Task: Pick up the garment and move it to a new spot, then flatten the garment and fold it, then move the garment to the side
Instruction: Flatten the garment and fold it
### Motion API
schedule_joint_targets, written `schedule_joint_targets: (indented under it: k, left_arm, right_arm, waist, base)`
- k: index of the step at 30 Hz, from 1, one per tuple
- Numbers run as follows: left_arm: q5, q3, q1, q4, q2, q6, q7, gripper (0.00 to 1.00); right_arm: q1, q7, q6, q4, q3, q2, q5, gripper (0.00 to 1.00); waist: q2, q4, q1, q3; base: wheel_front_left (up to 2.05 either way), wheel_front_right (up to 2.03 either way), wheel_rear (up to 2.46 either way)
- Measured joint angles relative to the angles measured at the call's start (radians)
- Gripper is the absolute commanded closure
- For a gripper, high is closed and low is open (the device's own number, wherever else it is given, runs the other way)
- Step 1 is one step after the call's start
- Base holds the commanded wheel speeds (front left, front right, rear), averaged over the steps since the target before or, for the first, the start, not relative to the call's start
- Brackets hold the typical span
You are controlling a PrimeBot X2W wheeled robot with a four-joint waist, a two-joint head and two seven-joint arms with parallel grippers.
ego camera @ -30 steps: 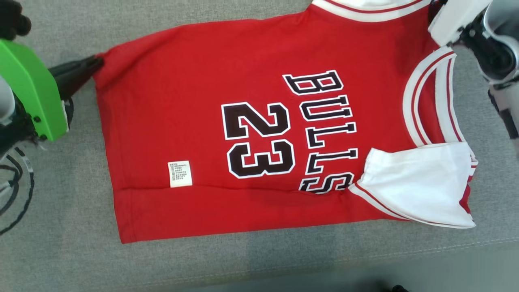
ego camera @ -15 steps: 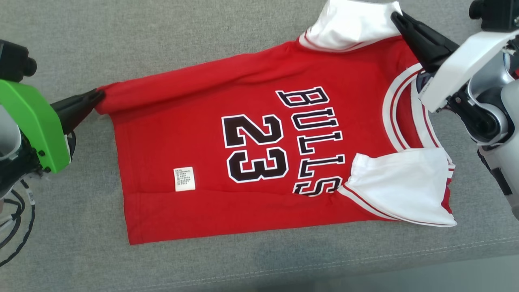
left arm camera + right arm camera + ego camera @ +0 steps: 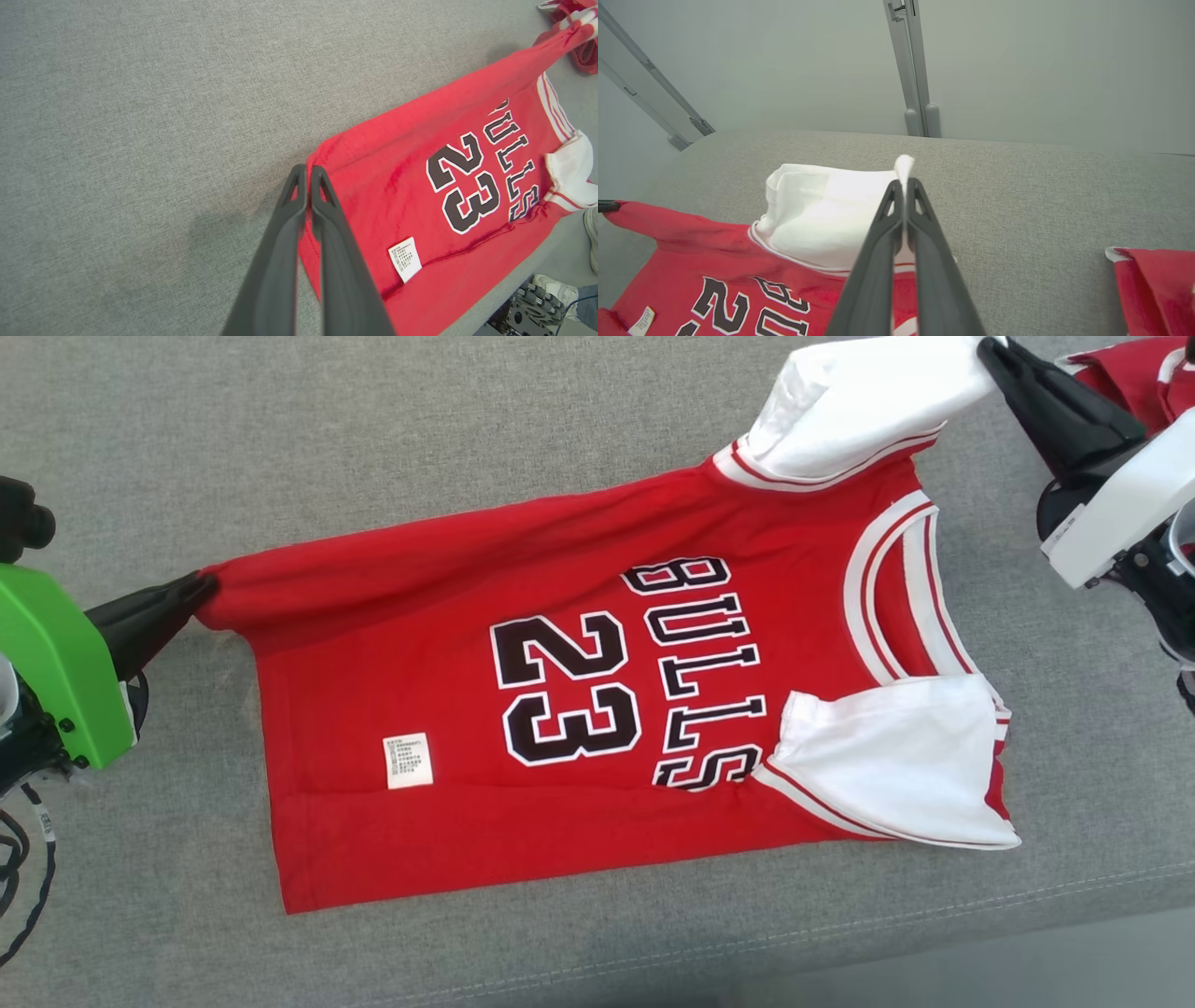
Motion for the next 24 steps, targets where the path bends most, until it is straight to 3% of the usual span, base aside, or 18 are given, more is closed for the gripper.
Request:
schedule_joint_targets:
  k: [13,24]
  left_arm:
    - [0.014,0.007,-0.001,-0.023,-0.001,0.000,-0.039,1.00]
    - [0.023,0.032,0.052,-0.021,0.018,0.000,-0.092,1.00]
  right_arm:
    - [-0.018,0.051,-0.019,-0.081,-0.006,-0.022,0.007,1.00]
    - [0.076,0.049,-0.030,-0.153,0.006,-0.024,0.017,1.00]
  waist:
    - [0.0000,0.011,0.0000,0.050]
    - [0.0000,-0.006,0.0000,0.037]
  base:
    - [0.00,0.00,0.00]
    - [0.00,0.00,0.00]
